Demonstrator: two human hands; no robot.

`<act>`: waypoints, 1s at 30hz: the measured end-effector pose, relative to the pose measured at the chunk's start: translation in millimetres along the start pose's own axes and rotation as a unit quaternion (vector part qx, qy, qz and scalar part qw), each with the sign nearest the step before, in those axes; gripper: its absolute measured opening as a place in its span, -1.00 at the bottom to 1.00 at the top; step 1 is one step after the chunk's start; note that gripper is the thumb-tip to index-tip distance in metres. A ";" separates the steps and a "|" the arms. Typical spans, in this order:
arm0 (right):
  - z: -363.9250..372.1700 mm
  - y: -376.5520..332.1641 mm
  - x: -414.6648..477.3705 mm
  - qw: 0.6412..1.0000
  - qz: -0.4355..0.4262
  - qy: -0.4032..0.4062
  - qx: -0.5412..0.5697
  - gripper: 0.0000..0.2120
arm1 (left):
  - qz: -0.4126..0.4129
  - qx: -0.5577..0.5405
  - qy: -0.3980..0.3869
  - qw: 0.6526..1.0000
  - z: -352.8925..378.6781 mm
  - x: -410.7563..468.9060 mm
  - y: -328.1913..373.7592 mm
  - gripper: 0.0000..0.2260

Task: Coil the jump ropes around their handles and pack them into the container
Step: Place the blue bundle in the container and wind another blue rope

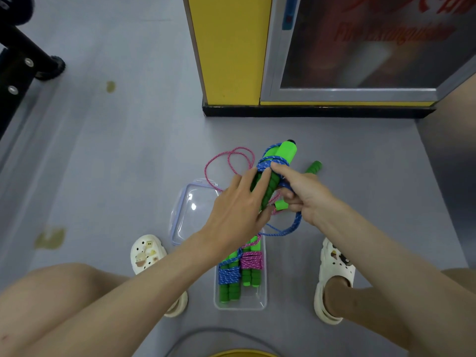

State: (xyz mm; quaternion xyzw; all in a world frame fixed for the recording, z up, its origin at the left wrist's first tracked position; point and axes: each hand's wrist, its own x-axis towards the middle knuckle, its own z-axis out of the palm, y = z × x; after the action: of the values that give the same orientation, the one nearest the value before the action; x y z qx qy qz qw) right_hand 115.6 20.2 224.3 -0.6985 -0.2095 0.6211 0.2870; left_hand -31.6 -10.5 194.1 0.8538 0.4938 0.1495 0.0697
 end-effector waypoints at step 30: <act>3.8 8.3 -7.0 0.973 -0.119 -0.123 -0.155 -0.63 | -0.324 -0.191 -0.050 0.925 -23.7 19.0 -20.3 -0.67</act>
State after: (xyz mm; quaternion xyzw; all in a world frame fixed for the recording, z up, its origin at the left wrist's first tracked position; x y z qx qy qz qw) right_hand 110.3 10.0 223.8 -0.6230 -0.4185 0.6233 0.2193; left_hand -47.1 15.4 214.7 0.6239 0.7016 0.1672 0.3009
